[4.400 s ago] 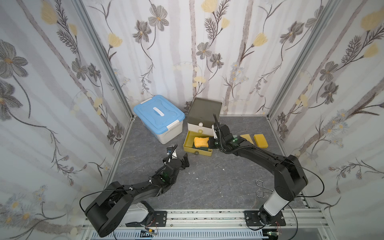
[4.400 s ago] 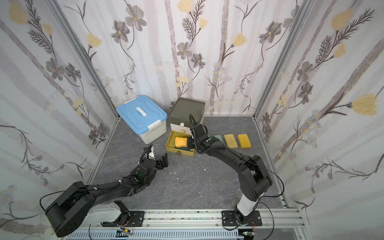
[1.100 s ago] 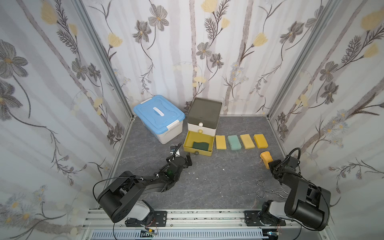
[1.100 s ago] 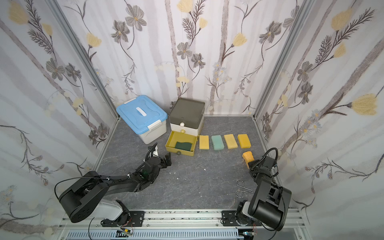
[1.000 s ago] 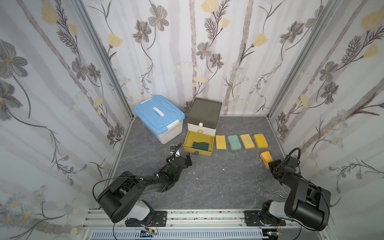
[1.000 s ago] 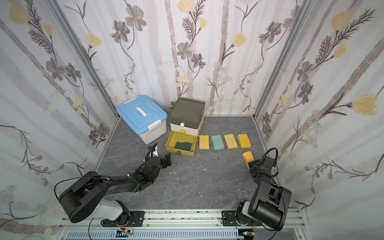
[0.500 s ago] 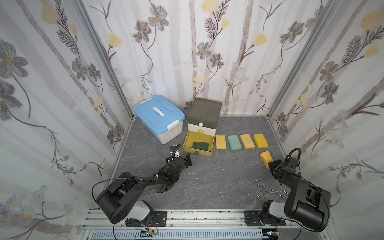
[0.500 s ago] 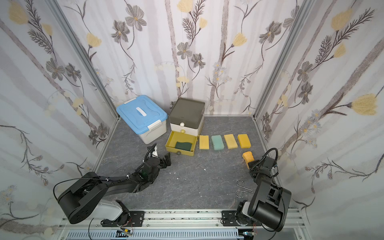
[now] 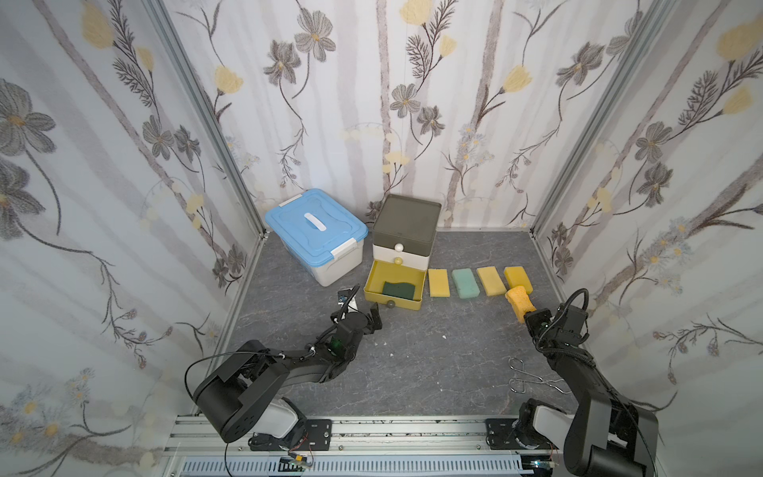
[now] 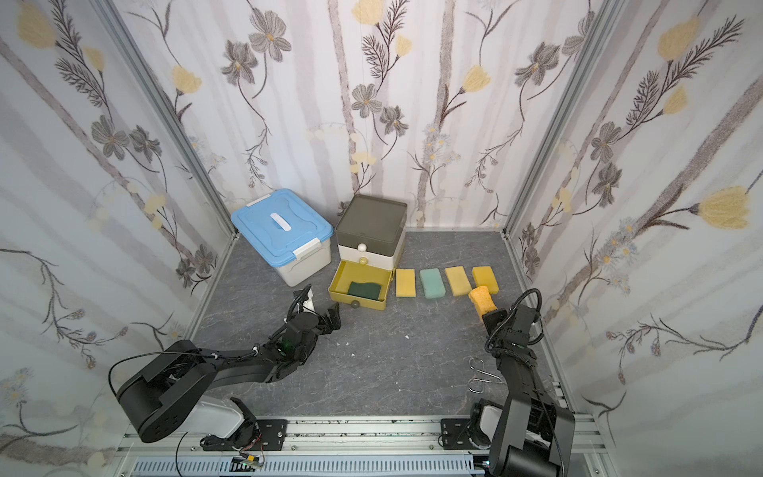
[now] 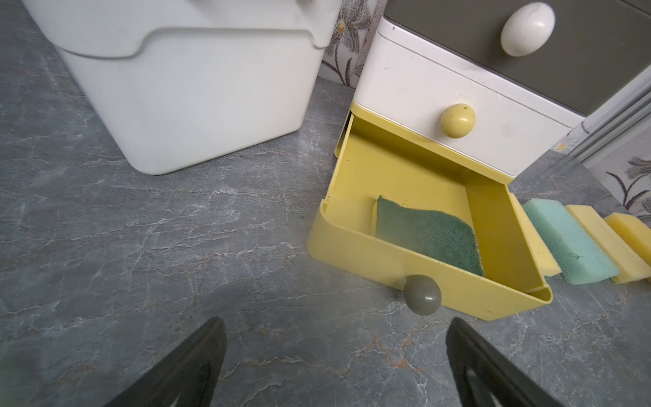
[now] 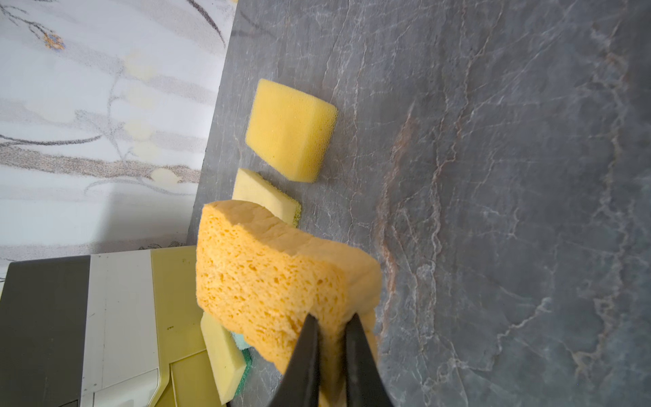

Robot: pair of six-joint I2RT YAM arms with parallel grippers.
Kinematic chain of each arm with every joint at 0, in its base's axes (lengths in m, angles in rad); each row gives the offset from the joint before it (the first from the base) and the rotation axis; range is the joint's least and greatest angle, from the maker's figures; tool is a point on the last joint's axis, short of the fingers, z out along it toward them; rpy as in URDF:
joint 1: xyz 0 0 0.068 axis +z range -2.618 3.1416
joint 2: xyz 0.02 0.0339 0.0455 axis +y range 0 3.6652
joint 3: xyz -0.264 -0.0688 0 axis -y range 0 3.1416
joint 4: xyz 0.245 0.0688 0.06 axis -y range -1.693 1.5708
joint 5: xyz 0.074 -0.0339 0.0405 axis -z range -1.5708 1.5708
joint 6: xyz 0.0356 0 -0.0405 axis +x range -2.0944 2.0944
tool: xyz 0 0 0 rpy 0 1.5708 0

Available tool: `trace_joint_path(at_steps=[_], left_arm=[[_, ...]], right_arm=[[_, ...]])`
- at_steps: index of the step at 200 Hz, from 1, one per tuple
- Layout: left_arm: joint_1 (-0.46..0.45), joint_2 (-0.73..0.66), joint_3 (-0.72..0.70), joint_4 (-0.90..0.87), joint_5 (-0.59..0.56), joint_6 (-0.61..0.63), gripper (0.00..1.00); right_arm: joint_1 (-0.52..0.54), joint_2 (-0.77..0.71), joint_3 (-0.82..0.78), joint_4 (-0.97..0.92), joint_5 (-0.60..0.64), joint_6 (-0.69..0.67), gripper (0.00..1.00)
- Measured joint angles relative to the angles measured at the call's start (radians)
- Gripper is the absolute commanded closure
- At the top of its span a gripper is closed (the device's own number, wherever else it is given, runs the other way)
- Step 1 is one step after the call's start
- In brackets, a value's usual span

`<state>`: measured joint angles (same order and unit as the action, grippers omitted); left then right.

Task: Take the sponge out of the drawer
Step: Place the sponge at the center of the board.

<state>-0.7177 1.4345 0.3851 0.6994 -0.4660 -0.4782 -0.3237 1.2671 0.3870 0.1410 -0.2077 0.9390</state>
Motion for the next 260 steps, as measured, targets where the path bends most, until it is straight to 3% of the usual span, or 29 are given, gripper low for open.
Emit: trace_joint_path(at_steps=[65, 99, 179, 260], left_arm=[[0.000, -0.011, -0.013, 0.007, 0.002, 0.000, 0.00], [0.000, -0.034, -0.033, 0.007, -0.006, 0.000, 0.00], [0.000, -0.048, -0.052, 0.009, -0.026, 0.003, 0.00], [0.000, -0.058, -0.071, 0.026, -0.032, 0.003, 0.00]], right_arm=[[0.124, 0.115, -0.025, 0.019, 0.017, 0.089, 0.94], [0.133, 0.138, -0.030, 0.035, 0.020, 0.128, 0.94], [0.134, 0.040, -0.047, -0.016, 0.093, 0.157, 0.94], [0.136, 0.070, -0.035, -0.061, 0.105, 0.156, 0.90]])
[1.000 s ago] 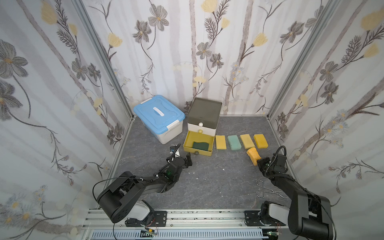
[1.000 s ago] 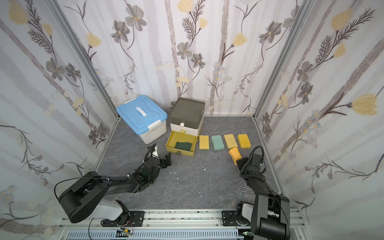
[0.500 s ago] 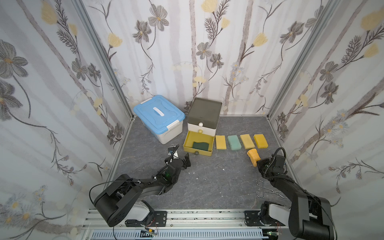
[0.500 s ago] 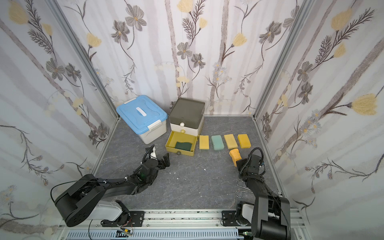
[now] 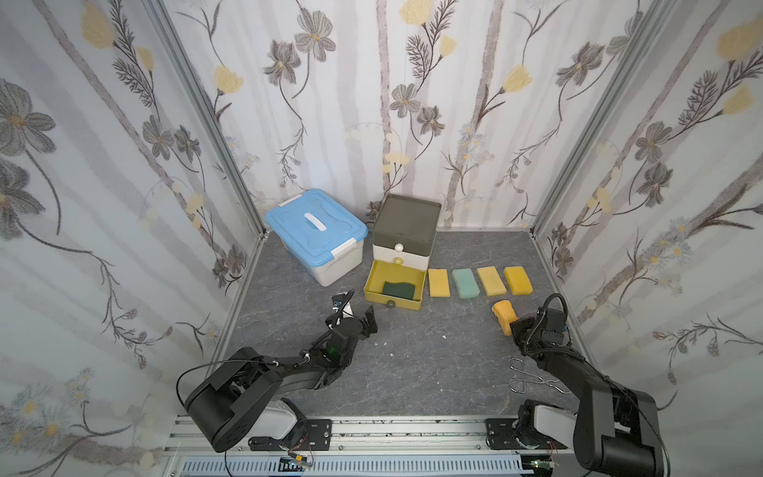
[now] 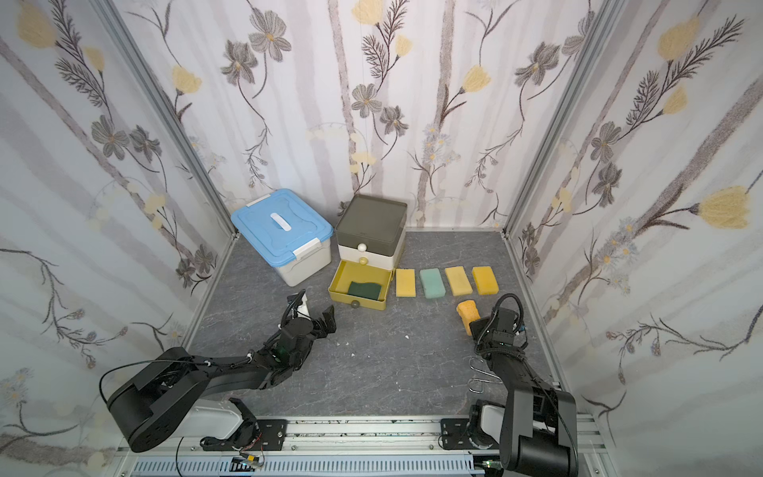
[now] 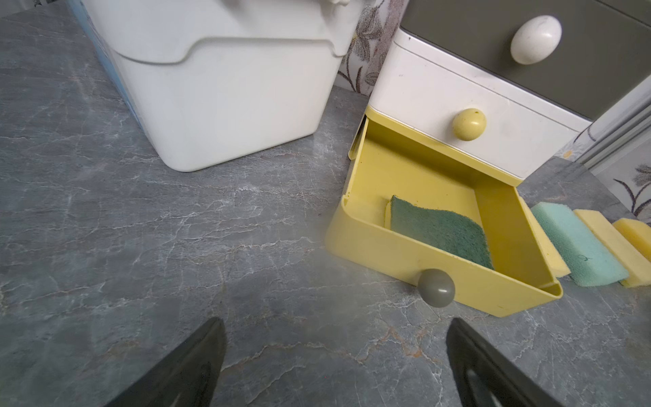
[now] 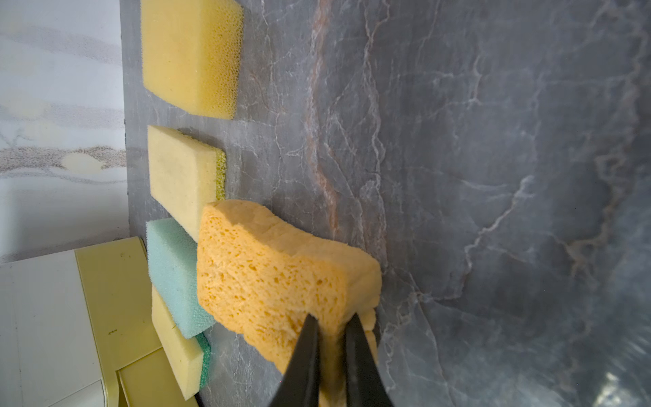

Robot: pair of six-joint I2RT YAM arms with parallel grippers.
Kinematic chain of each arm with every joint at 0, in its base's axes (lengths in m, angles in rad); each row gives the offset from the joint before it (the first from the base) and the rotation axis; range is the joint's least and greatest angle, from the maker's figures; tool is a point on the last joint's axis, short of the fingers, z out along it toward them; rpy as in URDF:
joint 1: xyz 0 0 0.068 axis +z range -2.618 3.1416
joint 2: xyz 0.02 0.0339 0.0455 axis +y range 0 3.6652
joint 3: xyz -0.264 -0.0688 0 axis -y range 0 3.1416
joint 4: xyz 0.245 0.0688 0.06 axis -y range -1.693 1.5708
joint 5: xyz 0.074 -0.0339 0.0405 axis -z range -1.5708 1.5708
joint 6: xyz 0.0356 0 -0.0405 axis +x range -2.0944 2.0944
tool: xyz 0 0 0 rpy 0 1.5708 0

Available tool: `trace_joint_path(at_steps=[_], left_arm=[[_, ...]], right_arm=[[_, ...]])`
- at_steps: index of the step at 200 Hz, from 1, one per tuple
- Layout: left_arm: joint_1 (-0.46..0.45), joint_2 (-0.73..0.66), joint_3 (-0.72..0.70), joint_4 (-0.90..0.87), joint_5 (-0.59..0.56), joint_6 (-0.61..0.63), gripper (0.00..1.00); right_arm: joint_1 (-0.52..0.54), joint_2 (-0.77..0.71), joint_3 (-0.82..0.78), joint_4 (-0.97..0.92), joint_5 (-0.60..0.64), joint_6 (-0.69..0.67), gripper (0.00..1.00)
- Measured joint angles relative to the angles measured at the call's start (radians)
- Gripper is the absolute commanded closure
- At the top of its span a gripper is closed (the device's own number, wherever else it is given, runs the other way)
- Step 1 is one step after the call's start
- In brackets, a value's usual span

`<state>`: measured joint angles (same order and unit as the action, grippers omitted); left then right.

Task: Take the sponge out of the drawer
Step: Place the sponge at the center of the board.

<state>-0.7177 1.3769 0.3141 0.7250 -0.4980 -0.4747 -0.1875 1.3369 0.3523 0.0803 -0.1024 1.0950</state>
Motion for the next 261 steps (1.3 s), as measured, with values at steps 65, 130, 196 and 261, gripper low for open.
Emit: trace_joint_path(at_steps=[65, 130, 196, 261], left_arm=[[0.000, -0.001, -0.005, 0.008, -0.003, 0.000, 0.00], [0.000, -0.002, -0.008, 0.011, -0.003, 0.000, 0.00], [0.000, -0.001, -0.010, 0.011, -0.003, 0.000, 0.00], [0.000, 0.023, -0.003, 0.012, 0.003, 0.000, 0.00]], right_arm=[[0.000, 0.002, 0.011, -0.020, 0.010, 0.000, 0.75], [0.000, -0.018, 0.021, -0.029, 0.026, -0.011, 0.66], [0.000, -0.053, 0.019, -0.049, 0.026, -0.012, 0.46], [0.003, -0.188, 0.094, -0.075, 0.024, -0.101, 0.35]])
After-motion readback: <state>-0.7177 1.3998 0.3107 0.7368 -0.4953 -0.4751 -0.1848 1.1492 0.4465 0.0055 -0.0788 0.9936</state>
